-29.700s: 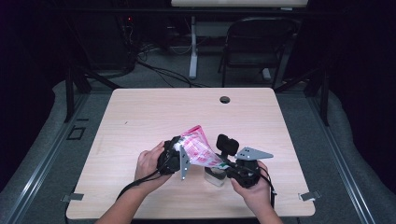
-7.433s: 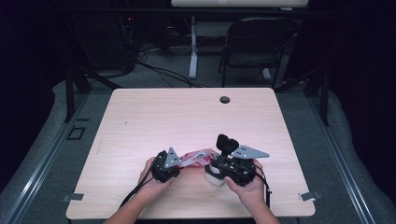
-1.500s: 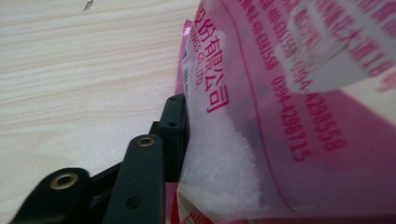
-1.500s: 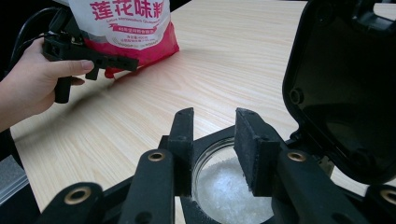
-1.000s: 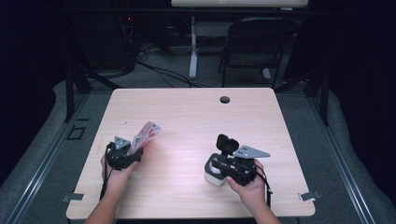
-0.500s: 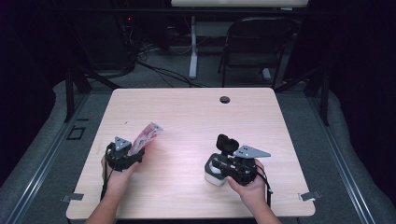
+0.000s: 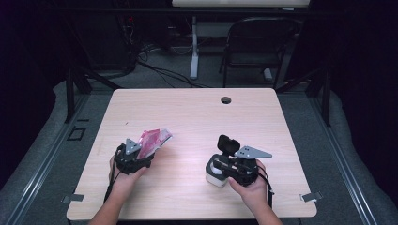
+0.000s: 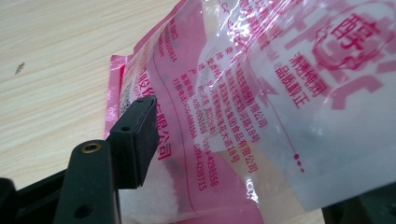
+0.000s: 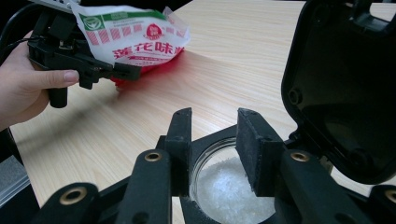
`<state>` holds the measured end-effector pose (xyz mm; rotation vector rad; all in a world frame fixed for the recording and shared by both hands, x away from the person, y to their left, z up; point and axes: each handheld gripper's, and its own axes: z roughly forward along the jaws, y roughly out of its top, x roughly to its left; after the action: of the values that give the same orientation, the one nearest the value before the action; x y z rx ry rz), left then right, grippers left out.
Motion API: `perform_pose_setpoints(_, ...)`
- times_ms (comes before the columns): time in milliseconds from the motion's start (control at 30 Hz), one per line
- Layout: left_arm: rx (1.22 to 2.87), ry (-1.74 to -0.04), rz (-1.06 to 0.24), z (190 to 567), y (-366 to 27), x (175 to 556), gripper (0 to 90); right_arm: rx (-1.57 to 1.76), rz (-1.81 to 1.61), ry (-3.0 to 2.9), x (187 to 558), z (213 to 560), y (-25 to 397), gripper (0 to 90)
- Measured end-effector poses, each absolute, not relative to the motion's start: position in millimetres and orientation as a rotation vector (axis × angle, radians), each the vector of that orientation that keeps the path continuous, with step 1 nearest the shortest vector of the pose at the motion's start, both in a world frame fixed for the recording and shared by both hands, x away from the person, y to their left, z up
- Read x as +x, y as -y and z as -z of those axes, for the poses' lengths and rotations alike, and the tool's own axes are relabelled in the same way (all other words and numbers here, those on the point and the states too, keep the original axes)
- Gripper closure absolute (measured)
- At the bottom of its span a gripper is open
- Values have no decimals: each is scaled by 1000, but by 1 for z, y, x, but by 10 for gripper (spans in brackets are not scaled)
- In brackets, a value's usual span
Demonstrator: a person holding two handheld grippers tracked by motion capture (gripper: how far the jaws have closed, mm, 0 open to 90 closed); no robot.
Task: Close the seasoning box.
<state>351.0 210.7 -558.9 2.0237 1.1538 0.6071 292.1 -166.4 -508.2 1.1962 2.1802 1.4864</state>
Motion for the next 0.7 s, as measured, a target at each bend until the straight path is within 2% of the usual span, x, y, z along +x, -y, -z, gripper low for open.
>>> perform_pose_setpoints(300, 2075, -1055, -572, 561, -200, 350, 325, 1192, -1472, -2192, 292, 508, 166, 660)
perform_pose_setpoints(700, 2100, -1031, -499, 569, -196, 354, 310, 1194, -1476, -2192, 292, 509, 165, 656)
